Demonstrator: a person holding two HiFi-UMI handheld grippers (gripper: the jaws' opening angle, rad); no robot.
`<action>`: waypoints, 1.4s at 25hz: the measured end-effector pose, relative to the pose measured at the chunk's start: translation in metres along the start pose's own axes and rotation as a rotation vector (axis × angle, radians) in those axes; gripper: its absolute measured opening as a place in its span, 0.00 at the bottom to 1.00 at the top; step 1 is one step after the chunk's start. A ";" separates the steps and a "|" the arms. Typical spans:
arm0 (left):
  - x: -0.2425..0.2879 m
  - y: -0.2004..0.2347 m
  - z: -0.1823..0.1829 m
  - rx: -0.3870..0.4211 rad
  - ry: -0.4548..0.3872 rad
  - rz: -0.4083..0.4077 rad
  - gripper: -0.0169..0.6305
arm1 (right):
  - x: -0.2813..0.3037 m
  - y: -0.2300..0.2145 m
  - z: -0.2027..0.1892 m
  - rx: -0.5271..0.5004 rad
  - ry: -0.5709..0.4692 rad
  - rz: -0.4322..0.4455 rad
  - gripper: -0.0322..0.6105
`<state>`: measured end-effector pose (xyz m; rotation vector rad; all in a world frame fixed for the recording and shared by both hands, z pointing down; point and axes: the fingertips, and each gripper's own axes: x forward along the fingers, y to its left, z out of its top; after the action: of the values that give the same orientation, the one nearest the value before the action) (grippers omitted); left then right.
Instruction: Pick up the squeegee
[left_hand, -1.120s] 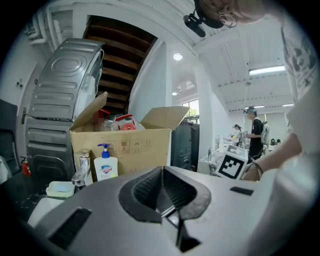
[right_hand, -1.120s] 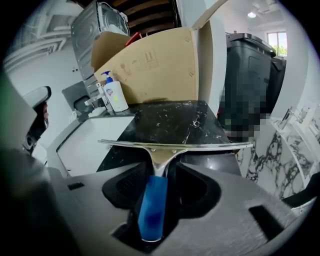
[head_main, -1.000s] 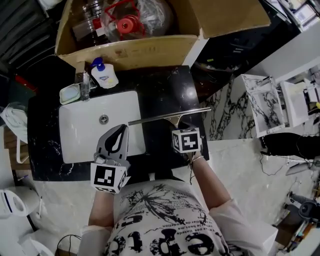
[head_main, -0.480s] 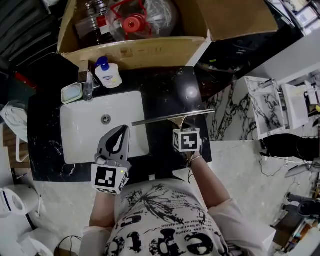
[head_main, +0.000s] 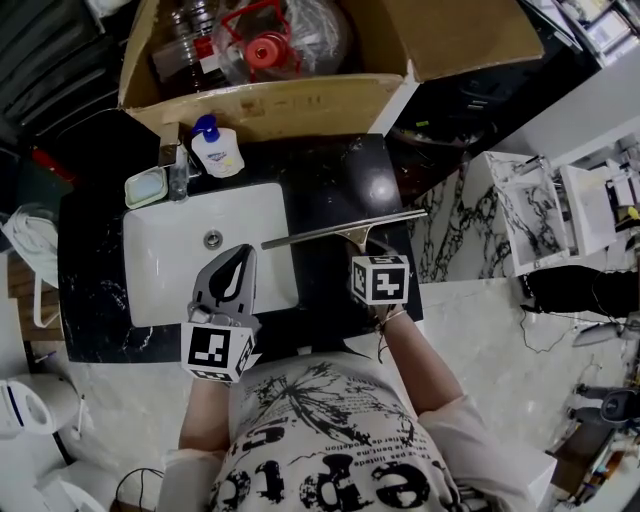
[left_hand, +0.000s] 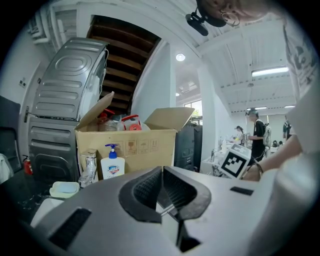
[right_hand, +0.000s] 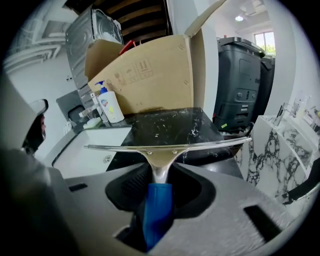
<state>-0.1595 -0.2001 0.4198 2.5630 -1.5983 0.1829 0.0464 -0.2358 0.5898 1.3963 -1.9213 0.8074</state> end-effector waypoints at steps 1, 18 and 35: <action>-0.001 0.001 0.001 0.001 -0.004 0.004 0.05 | -0.005 0.000 0.007 0.007 -0.032 0.005 0.24; -0.010 0.015 0.037 0.014 -0.074 0.120 0.05 | -0.125 0.014 0.129 -0.110 -0.659 0.051 0.24; 0.003 -0.002 0.059 0.072 -0.111 0.164 0.05 | -0.163 0.015 0.151 -0.153 -0.802 0.101 0.24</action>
<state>-0.1542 -0.2118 0.3618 2.5343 -1.8763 0.1163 0.0525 -0.2541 0.3677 1.6845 -2.5877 0.1093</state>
